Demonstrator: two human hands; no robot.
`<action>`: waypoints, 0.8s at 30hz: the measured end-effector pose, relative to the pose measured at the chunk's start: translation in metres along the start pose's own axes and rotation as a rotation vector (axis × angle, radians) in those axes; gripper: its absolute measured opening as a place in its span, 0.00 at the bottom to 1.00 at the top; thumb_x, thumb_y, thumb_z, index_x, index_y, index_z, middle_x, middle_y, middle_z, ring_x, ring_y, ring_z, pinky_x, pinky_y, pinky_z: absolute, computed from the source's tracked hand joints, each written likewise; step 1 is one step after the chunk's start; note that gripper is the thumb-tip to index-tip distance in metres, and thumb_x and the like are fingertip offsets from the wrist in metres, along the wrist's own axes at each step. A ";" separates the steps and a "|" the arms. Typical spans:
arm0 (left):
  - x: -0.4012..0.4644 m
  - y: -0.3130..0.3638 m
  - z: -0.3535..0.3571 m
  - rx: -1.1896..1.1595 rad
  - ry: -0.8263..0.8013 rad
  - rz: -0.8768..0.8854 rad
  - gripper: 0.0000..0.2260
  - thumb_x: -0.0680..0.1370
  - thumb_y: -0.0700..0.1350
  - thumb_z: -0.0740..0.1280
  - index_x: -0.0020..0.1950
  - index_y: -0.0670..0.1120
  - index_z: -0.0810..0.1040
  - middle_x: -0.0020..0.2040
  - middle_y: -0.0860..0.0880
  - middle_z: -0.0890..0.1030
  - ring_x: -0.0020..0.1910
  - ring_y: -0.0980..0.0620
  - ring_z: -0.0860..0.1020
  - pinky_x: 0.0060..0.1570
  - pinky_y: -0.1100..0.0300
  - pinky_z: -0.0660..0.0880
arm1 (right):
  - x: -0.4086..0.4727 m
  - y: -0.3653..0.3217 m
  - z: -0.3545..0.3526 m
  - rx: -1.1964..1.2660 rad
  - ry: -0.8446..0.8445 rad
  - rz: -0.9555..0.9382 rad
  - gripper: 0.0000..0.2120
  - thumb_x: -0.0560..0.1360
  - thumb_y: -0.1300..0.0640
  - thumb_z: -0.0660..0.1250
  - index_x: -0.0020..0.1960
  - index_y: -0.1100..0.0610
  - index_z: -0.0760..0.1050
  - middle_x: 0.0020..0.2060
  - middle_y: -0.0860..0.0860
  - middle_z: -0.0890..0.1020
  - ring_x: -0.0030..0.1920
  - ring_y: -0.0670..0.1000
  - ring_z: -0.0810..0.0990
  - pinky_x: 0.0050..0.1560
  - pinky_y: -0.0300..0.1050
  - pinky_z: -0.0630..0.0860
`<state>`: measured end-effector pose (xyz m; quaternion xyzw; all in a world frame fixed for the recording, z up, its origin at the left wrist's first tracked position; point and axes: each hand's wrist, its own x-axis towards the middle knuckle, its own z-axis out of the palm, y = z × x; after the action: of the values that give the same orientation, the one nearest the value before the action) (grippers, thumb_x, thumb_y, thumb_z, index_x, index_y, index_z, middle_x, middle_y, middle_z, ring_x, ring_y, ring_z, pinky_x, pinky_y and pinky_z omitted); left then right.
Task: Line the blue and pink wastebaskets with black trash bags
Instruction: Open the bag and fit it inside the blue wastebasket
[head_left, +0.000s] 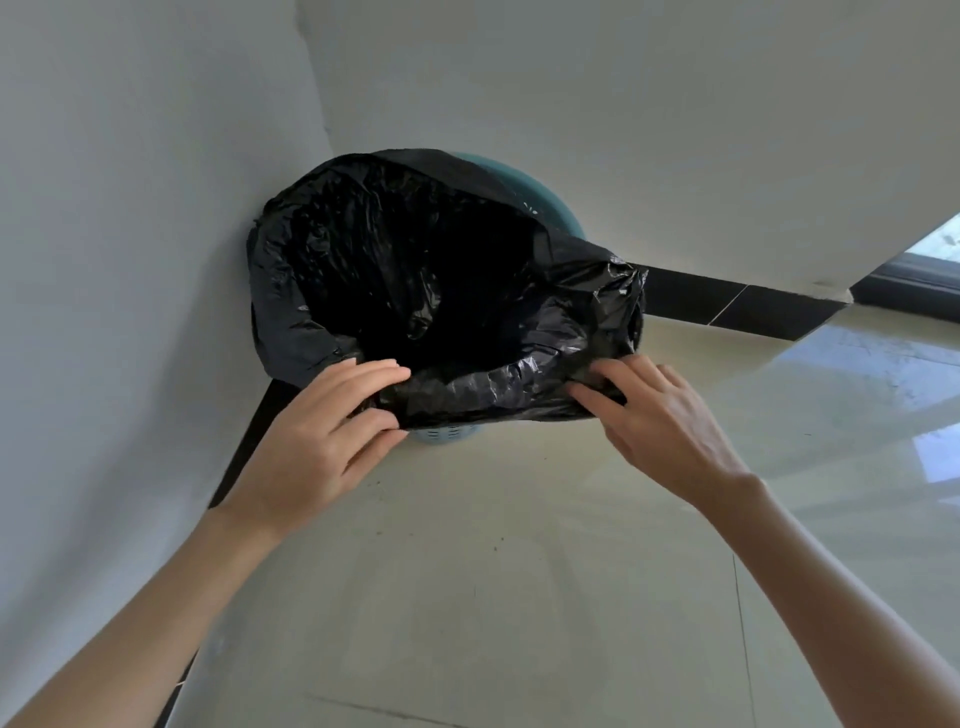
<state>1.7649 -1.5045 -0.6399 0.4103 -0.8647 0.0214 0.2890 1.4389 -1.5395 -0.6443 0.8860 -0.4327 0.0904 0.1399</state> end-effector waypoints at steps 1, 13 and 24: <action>0.002 0.001 0.001 0.002 0.018 -0.021 0.12 0.78 0.45 0.63 0.43 0.38 0.79 0.58 0.39 0.78 0.60 0.45 0.74 0.64 0.48 0.69 | 0.001 -0.003 0.007 0.039 -0.088 0.052 0.23 0.68 0.64 0.70 0.63 0.57 0.73 0.59 0.59 0.76 0.59 0.58 0.73 0.52 0.53 0.77; 0.092 0.051 0.045 0.080 -0.186 -0.105 0.20 0.66 0.38 0.75 0.56 0.38 0.76 0.36 0.47 0.82 0.34 0.47 0.80 0.25 0.58 0.75 | 0.032 -0.031 -0.008 0.421 0.312 0.334 0.18 0.68 0.71 0.51 0.48 0.64 0.77 0.48 0.57 0.80 0.50 0.55 0.75 0.42 0.48 0.77; 0.034 -0.003 -0.001 0.096 -0.250 0.084 0.14 0.74 0.42 0.57 0.57 0.51 0.72 0.51 0.53 0.81 0.53 0.55 0.72 0.54 0.57 0.63 | 0.036 -0.020 -0.044 0.108 0.021 -0.201 0.17 0.74 0.50 0.64 0.58 0.57 0.77 0.63 0.55 0.76 0.69 0.56 0.67 0.73 0.59 0.57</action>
<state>1.7505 -1.5303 -0.6219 0.3867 -0.9083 0.0237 0.1579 1.4753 -1.5403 -0.5956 0.9302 -0.3345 0.1084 0.1052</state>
